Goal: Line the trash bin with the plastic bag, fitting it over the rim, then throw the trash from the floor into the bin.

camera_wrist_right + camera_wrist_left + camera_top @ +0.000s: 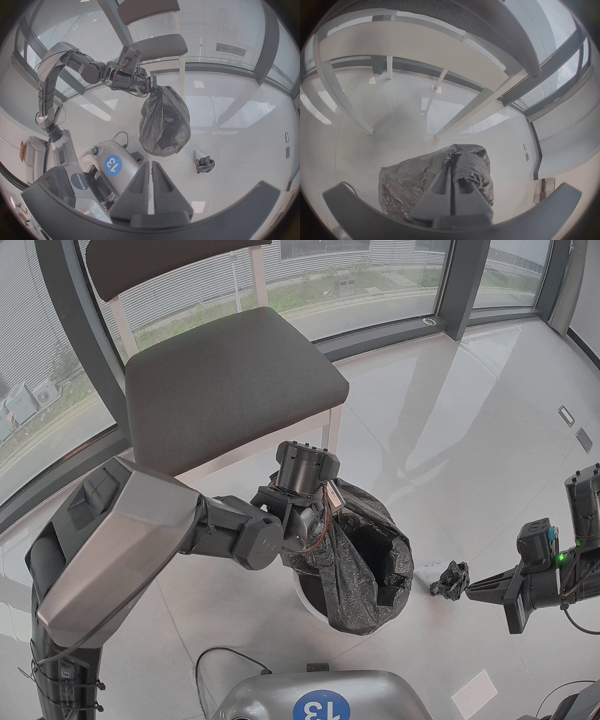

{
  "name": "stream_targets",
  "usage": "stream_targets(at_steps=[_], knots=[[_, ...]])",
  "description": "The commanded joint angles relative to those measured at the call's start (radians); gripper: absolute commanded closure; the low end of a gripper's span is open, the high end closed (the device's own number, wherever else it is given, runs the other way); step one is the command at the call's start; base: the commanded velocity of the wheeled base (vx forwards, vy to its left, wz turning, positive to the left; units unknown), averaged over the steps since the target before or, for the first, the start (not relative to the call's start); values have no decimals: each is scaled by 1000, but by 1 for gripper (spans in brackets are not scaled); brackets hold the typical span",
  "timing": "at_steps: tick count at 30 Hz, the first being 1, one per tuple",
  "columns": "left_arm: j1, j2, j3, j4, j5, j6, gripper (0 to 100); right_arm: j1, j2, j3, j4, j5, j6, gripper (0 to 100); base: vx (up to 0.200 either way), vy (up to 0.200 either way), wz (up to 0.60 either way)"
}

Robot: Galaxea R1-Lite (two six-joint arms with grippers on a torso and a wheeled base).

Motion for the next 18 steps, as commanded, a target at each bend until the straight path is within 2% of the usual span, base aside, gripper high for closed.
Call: stream_targets(at_steps=[1,14,18], knots=[[-4,-15,2,4,1,0,100,1,0,0,0,1,-2,100,0,0,0],[-35,-43,31,11,1,9,100,3,1,0,-2,2,-2,100,0,0,0],[-35,-52,43,8,3,63,100,3,3,-1,-2,2,0,100,0,0,0]])
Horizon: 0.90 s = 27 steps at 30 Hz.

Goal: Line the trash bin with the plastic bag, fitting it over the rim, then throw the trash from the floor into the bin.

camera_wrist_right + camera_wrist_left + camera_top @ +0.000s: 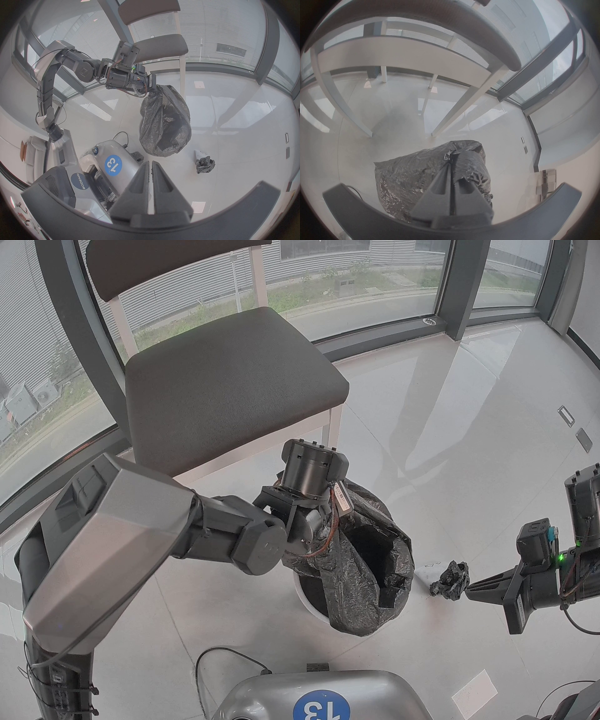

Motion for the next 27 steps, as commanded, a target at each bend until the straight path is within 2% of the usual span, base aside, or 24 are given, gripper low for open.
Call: stream_targets(at_steps=[1,11,17,21,27], knots=[[0,-12,12,-7,0,22,0,0,4,-1,0,1,0,100,0,0,0],[4,-53,35,-1,3,23,0,1,7,-3,0,1,0,100,0,0,0],[11,-140,69,4,-5,39,0,3,10,-8,-2,2,0,100,0,0,0],[0,-214,112,70,1,118,0,34,37,-11,-10,2,7,100,0,0,0],[-37,-306,192,142,1,120,0,67,122,-29,-97,-1,11,100,0,0,0]])
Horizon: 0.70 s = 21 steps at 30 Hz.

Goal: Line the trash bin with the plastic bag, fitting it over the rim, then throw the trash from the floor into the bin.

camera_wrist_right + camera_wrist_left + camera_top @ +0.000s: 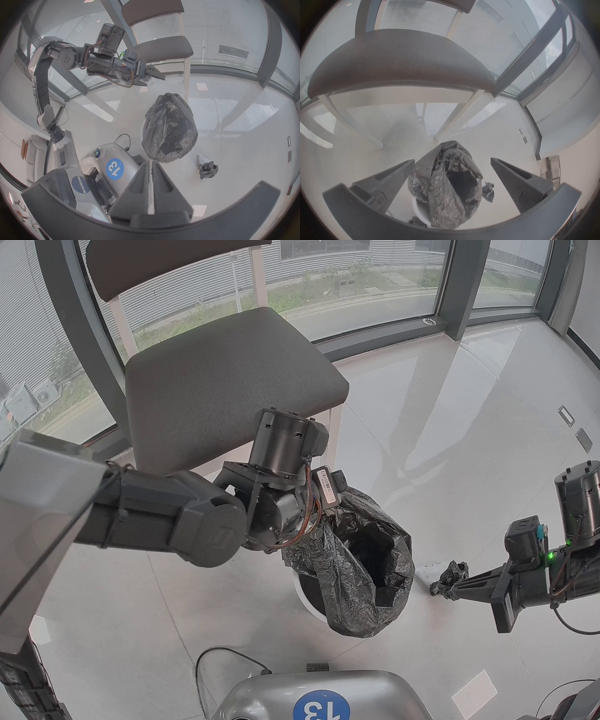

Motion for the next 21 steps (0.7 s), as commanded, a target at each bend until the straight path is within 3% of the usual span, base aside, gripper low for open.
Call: stream_targets(at_steps=[1,9,12,16,21], knots=[[-24,-103,75,64,1,0,0,37,93,-24,-61,-2,5,100,0,0,0],[18,-87,159,133,-30,-6,0,70,150,-70,-87,0,28,100,0,0,0],[79,-40,136,205,-96,-9,0,72,180,-70,-90,-2,27,100,0,0,0],[140,40,81,210,-79,-43,0,70,174,-79,-90,0,28,100,0,0,0],[157,114,18,205,-73,-45,0,58,167,-98,-87,0,30,100,0,0,0]])
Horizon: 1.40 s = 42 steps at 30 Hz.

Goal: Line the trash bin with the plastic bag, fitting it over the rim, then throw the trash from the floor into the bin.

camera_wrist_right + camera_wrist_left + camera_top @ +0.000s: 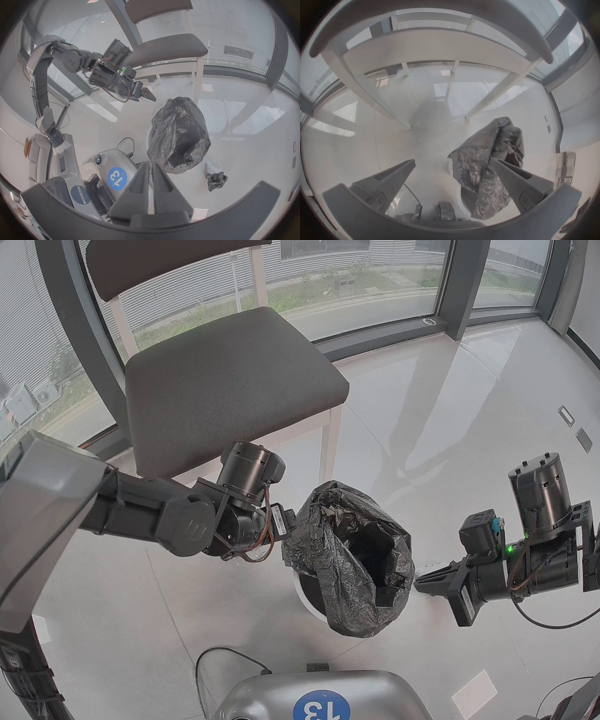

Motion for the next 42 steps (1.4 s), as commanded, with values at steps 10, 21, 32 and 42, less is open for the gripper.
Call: stream_targets(at_steps=[10,21,32,42], knots=[[9,221,-198,-4,35,-12,0,-18,-68,-14,9,0,2,100,0,0,0],[-15,216,-285,-4,34,-105,0,-22,-123,40,9,-1,1,100,0,0,0],[-81,170,-301,-27,35,-151,0,-41,-143,52,7,-4,1,100,0,0,0],[-146,214,-304,-39,31,-139,0,-42,-145,54,4,-6,1,100,0,0,0]])
